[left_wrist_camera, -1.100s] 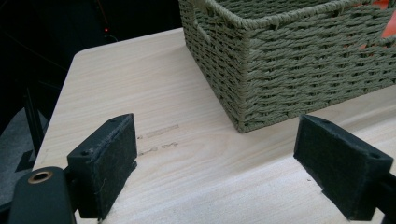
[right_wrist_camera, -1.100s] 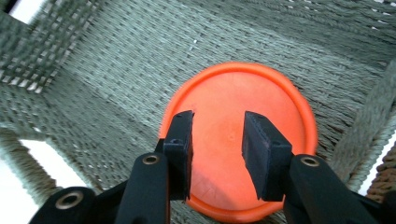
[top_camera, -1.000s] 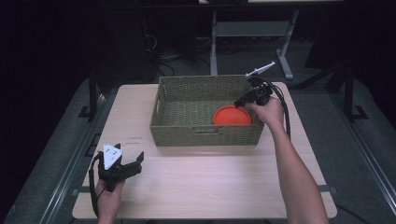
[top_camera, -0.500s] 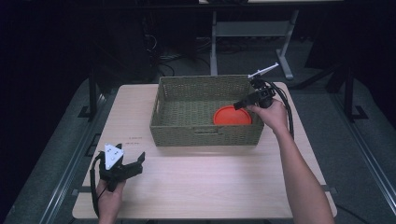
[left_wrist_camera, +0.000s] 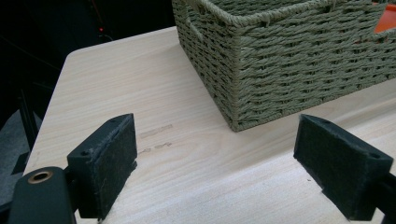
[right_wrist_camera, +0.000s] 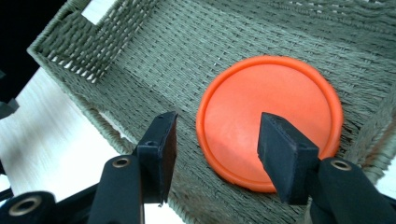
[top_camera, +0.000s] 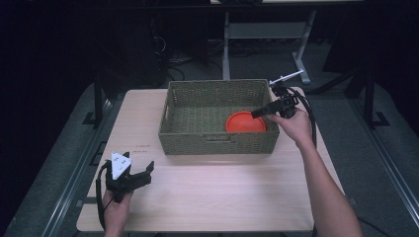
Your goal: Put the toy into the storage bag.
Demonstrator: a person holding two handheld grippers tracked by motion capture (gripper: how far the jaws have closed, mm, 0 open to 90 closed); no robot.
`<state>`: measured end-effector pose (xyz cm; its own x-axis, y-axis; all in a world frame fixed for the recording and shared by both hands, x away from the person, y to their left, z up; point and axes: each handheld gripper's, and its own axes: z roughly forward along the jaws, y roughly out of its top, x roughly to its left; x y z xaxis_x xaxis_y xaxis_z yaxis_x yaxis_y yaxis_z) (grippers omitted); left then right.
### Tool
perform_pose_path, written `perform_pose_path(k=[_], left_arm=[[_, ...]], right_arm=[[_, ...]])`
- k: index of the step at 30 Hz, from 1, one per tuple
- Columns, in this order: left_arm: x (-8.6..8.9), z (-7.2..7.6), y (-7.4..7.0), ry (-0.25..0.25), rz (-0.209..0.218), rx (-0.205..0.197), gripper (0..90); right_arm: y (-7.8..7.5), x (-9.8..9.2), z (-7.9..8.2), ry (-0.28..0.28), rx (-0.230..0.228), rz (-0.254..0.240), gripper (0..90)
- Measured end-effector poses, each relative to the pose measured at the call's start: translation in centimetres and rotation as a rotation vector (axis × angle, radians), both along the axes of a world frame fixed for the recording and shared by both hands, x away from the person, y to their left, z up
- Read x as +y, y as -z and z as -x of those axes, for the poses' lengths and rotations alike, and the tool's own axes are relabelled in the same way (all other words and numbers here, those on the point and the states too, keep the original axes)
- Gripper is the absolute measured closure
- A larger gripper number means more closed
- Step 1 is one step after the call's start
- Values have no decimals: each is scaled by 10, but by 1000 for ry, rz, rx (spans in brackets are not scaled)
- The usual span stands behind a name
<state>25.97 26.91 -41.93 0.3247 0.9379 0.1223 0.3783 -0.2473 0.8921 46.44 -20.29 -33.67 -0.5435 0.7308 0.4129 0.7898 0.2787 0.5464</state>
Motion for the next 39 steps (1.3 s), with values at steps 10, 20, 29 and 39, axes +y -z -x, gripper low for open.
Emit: perform_pose_path(k=[10,20,29,39], left_arm=[[-1,0,0,5,-3,4,127],[-2,0,0,5,-4,1,128],[-1,0,0,2,-2,4,128],[-2,1,0,4,-2,0,128]], right_arm=[[-5,-12,13,-16,-9,-29,449],[-14,-22,29,-29,-43,-58,423],[-13,-31,43,-46,-46,-90,401],[-11,-43,66,-70,-68,-121,357]])
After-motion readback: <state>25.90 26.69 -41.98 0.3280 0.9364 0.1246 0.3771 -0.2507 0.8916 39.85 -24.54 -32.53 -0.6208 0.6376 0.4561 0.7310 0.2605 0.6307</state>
